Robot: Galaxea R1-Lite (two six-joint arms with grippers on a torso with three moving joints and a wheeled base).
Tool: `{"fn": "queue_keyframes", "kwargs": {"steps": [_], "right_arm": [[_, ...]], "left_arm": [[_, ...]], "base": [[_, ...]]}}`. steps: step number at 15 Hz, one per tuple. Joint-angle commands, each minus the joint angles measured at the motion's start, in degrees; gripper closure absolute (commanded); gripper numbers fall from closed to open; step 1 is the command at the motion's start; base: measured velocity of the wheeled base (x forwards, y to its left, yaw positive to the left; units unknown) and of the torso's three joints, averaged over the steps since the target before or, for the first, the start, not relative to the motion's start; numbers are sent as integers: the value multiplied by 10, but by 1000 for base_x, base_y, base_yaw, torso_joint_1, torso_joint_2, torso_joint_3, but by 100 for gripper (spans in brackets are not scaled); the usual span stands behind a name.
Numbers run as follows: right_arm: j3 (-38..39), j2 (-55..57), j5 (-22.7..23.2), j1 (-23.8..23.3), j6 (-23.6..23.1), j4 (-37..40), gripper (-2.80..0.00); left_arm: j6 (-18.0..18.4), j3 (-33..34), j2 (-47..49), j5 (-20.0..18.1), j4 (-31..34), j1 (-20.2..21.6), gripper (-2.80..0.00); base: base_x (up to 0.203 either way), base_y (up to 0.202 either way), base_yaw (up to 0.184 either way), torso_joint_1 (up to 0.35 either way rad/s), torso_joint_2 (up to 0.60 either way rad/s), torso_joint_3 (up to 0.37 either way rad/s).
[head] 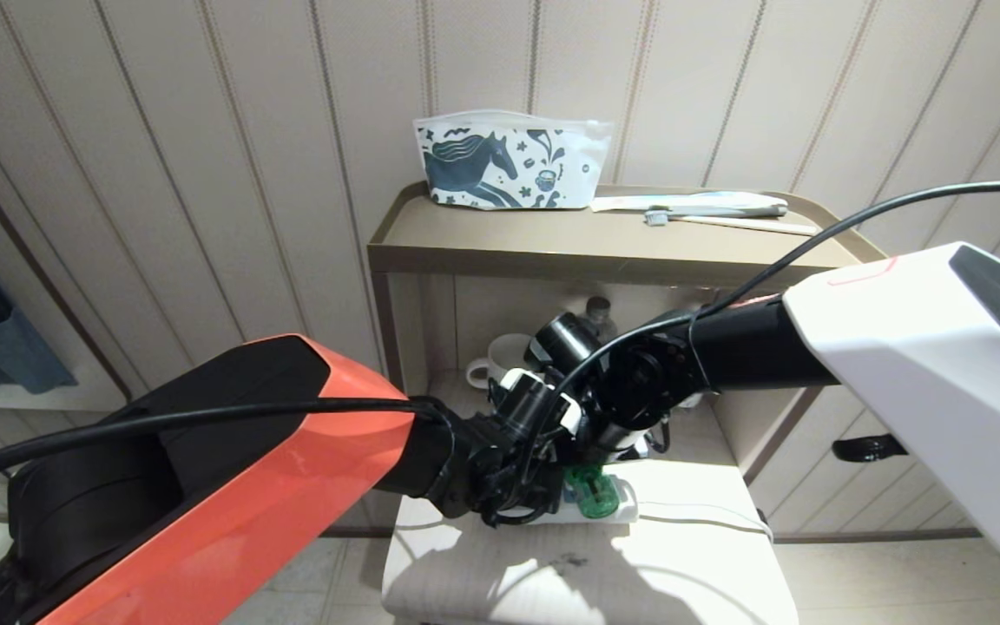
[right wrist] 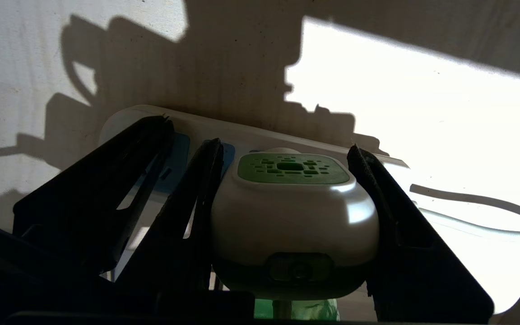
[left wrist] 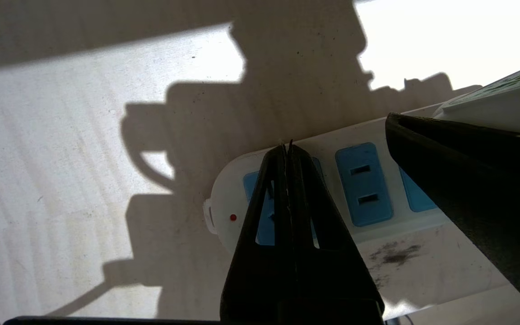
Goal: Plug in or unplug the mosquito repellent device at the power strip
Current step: Hold the socket with your left hand and unplug it with your right hand
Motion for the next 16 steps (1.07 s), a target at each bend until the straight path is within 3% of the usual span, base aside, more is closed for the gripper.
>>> {"fn": "queue_keyframes", "kwargs": {"steps": [1, 10, 16], "right_arm": [[10, 4, -4, 0, 2, 1, 0], [19, 17, -5, -13, 3, -5, 0], [9, 26, -5, -14, 2, -5, 0]], "left_arm": [[-2, 0, 4, 3, 3, 0, 0], [-14, 27, -4, 20, 3, 14, 0], [-2, 43, 6, 23, 4, 16, 0]], "base": [[0, 0, 0, 0, 0, 0], [0, 0, 0, 0, 0, 0], [0, 0, 0, 0, 0, 0]]}}
